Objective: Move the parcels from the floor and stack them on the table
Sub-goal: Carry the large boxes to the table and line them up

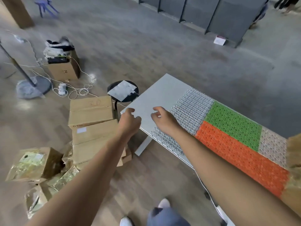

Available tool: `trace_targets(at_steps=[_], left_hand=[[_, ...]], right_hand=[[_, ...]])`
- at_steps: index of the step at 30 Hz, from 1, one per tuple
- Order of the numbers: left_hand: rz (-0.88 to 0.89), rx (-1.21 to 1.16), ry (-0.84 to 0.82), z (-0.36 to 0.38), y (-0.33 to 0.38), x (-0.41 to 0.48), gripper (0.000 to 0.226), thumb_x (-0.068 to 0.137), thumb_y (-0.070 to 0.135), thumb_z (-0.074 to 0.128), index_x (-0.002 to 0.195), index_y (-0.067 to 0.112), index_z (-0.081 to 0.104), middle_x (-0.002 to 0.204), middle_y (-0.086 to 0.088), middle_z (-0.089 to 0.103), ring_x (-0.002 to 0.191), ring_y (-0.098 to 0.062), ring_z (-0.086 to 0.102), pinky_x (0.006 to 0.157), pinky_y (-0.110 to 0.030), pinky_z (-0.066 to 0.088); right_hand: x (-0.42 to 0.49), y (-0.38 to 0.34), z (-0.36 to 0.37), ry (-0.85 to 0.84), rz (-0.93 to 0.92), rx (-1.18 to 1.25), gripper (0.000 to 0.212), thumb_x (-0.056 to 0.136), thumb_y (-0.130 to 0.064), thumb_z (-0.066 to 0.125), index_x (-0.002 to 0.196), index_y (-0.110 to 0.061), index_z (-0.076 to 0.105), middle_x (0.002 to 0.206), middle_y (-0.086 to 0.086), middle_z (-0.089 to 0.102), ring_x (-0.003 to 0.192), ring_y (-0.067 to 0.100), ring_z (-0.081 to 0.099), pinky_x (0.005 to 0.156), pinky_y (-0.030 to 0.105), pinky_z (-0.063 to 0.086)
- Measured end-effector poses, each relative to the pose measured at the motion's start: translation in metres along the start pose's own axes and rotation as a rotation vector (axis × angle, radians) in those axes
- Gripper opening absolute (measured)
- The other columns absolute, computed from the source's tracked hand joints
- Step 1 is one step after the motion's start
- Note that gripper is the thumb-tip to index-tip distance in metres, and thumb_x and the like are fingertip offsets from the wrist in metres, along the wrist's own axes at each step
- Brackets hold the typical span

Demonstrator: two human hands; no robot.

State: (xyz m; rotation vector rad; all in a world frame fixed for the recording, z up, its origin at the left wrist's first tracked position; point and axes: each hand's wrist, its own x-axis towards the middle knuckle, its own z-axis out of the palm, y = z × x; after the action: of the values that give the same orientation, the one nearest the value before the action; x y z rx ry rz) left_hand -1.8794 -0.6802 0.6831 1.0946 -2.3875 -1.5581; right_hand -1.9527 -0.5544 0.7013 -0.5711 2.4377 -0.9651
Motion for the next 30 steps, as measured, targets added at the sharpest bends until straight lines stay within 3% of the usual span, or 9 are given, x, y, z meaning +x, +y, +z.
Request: trace_targets(at_steps=[5,7,10,15,19,22,25,27,30], left_hand=[[-0.097,-0.034,0.089,-0.046,-0.039,0.042,0.011,0.091,0.007,0.046,0.095,0.018,0.049,0.088,-0.001,0.056,0.087,-0.025,0.054,0.074,-0.032,0.046],[-0.152,-0.011,0.115,-0.064,-0.057,0.062,0.026,0.090,0.008,0.046,0.115,0.014,0.050,0.101,-0.006,0.059,0.086,-0.023,0.055,0.068,-0.028,0.043],[-0.240,0.025,0.162,-0.089,-0.089,0.099,0.045,0.089,0.011,0.047,0.134,0.010,0.044,0.122,-0.010,0.057,0.096,-0.024,0.055,0.074,-0.029,0.043],[-0.436,-0.029,0.224,-0.119,-0.139,0.157,0.043,0.086,0.018,0.047,0.129,0.012,0.047,0.093,-0.006,0.061,0.074,-0.021,0.058,0.067,-0.031,0.049],[-0.518,-0.018,0.233,-0.125,-0.202,0.208,0.044,0.089,0.019,0.049,0.132,0.011,0.046,0.116,-0.006,0.059,0.088,-0.022,0.056,0.071,-0.030,0.043],[-0.625,0.037,0.213,-0.121,-0.264,0.238,0.049,0.091,0.021,0.050,0.138,0.009,0.042,0.128,-0.012,0.052,0.098,-0.026,0.053,0.076,-0.029,0.039],[-0.729,0.129,0.201,-0.112,-0.322,0.262,0.057,0.092,0.026,0.048,0.144,0.006,0.034,0.139,-0.019,0.040,0.122,-0.036,0.044,0.096,-0.041,0.040],[-0.760,0.176,0.176,-0.108,-0.359,0.272,0.058,0.093,0.030,0.044,0.143,0.002,0.032,0.140,-0.023,0.037,0.128,-0.040,0.037,0.106,-0.049,0.034],[-0.799,0.099,0.135,-0.103,-0.404,0.280,0.066,0.083,0.039,0.047,0.138,0.003,0.040,0.130,-0.020,0.050,0.118,-0.039,0.048,0.099,-0.047,0.043]], right_hand=[[0.060,-0.033,0.060,-0.134,0.004,0.025,0.041,0.101,-0.032,0.044,0.139,-0.018,0.043,0.138,0.008,0.052,0.123,0.024,0.050,0.090,0.027,0.038],[0.086,-0.043,0.085,-0.196,0.011,0.035,0.042,0.101,-0.032,0.043,0.141,-0.018,0.042,0.140,0.008,0.050,0.125,0.025,0.049,0.092,0.028,0.039],[0.130,-0.053,0.123,-0.279,0.002,0.039,0.044,0.102,-0.033,0.042,0.143,-0.017,0.040,0.140,0.006,0.051,0.125,0.023,0.049,0.094,0.029,0.039],[0.203,-0.050,0.190,-0.372,0.045,-0.016,0.044,0.101,-0.033,0.041,0.141,-0.014,0.042,0.136,0.005,0.055,0.119,0.025,0.054,0.087,0.032,0.045],[0.247,-0.024,0.250,-0.411,0.084,-0.136,0.040,0.102,-0.029,0.038,0.134,-0.006,0.048,0.134,0.015,0.055,0.121,0.033,0.051,0.093,0.036,0.042],[0.268,0.013,0.296,-0.449,0.139,-0.224,0.039,0.102,-0.030,0.037,0.126,-0.002,0.050,0.125,0.020,0.057,0.112,0.036,0.054,0.081,0.035,0.041],[0.285,0.059,0.340,-0.417,0.247,-0.240,0.040,0.101,-0.032,0.038,0.126,-0.002,0.049,0.123,0.018,0.055,0.103,0.032,0.057,0.074,0.031,0.040],[0.294,0.084,0.363,-0.341,0.322,-0.227,0.042,0.101,-0.031,0.040,0.131,-0.003,0.045,0.128,0.018,0.052,0.105,0.031,0.057,0.074,0.030,0.039],[0.300,0.107,0.385,-0.275,0.437,-0.214,0.051,0.101,-0.029,0.043,0.144,-0.004,0.031,0.141,0.017,0.044,0.121,0.034,0.050,0.083,0.032,0.039]])
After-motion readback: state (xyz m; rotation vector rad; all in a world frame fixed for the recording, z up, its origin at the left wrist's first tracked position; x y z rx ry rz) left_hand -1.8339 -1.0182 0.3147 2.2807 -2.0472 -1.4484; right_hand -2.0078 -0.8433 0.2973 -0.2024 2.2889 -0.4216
